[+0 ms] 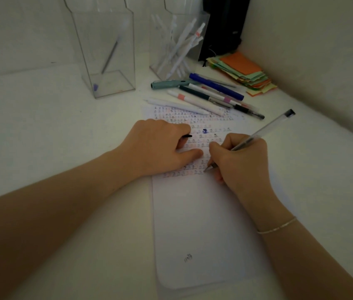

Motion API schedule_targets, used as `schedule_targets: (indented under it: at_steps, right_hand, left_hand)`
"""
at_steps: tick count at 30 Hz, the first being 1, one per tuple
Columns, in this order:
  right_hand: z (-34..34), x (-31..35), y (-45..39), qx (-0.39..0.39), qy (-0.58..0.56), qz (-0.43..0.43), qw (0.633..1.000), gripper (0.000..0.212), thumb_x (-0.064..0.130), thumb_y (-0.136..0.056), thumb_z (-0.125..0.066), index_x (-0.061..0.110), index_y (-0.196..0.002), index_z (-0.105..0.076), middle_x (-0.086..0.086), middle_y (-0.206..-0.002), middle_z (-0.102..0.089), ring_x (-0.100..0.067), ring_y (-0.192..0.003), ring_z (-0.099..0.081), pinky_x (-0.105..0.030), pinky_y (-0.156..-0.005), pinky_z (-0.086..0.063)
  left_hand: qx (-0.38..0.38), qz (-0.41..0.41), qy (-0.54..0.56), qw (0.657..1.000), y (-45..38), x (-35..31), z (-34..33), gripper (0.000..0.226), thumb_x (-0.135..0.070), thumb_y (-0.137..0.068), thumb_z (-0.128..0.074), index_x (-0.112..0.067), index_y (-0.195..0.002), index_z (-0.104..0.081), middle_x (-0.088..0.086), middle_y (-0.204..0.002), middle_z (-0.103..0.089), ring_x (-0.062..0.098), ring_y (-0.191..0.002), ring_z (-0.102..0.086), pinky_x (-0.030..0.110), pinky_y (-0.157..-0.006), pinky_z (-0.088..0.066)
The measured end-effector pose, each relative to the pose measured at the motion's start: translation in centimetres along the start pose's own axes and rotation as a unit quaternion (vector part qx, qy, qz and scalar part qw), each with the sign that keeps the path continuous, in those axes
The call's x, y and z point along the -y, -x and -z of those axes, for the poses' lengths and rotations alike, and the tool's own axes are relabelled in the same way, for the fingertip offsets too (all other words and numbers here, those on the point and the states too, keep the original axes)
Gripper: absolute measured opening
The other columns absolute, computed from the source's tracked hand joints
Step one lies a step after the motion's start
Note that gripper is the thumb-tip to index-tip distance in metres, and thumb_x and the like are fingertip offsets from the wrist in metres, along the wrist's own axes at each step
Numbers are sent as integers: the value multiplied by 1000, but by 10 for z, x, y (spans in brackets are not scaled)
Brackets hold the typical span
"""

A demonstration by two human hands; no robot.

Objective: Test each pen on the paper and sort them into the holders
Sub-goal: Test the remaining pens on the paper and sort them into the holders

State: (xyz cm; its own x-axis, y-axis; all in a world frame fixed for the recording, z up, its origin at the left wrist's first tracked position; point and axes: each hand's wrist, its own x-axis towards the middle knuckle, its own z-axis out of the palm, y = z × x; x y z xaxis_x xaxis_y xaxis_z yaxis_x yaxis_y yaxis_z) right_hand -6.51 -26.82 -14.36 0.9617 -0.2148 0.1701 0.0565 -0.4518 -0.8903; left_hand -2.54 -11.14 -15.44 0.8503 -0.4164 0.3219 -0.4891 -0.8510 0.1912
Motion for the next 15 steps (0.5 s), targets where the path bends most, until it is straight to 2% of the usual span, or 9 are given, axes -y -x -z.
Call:
schedule_targets:
  at_steps: [4,8,10,11,13,15]
  right_hand:
    - [0,-1,-1,4,-2,-2,1000,24,-1,-76,-60,-15,-58,-52,-25,-52,-59,-9,-27,-45,-18,-35,-41]
    - [-2,-5,-3,-24,32,19,999,26,0,-76,-59,-18,-61,-46,-35,-60,-54,-21,-42,-44,-23,-40,-39]
    - [-1,-6,-4,-29,24,17,999,29,1,-77,-60,-17,-60,-45,-35,-60,-54,-20,-44,-45,-23,-43,-39]
    - [1,-5,-5,-29,-3,8,1000,31,2,-79,-63,-15,-59,-46,-32,-57,-55,-16,-40,-45,-20,-41,-39]
    - [8,-3,-7,-30,-107,-27,993,31,9,-81,-69,-4,-59,-52,-17,-48,-57,-12,-35,-44,-19,-40,-40]
    - [14,2,-9,-16,-243,-59,968,23,13,-81,-69,3,-65,-56,-5,-51,-60,-11,-40,-50,-19,-45,-44]
  left_hand:
    - [-1,1,-4,1000,0,0,0,47,-67,-80,-43,-26,-61,-31,-10,-54,-42,2,-49,-38,23,-49,-27]
    - [-3,5,-2,1000,1,0,0,46,-67,-79,-44,-27,-61,-29,-11,-54,-42,2,-50,-38,23,-49,-26]
    - [-11,12,5,1000,1,-1,1,46,-67,-77,-46,-28,-63,-29,-11,-55,-42,1,-50,-38,23,-48,-26]
    - [-18,16,13,1000,2,-1,1,45,-68,-76,-49,-28,-65,-30,-12,-56,-42,1,-50,-38,23,-48,-26]
    - [-30,14,42,999,3,-1,3,42,-67,-74,-53,-29,-72,-35,-12,-59,-44,2,-51,-40,23,-49,-29]
    - [-34,9,83,996,4,-1,4,40,-64,-74,-54,-27,-79,-39,-12,-62,-46,3,-54,-44,22,-51,-34]
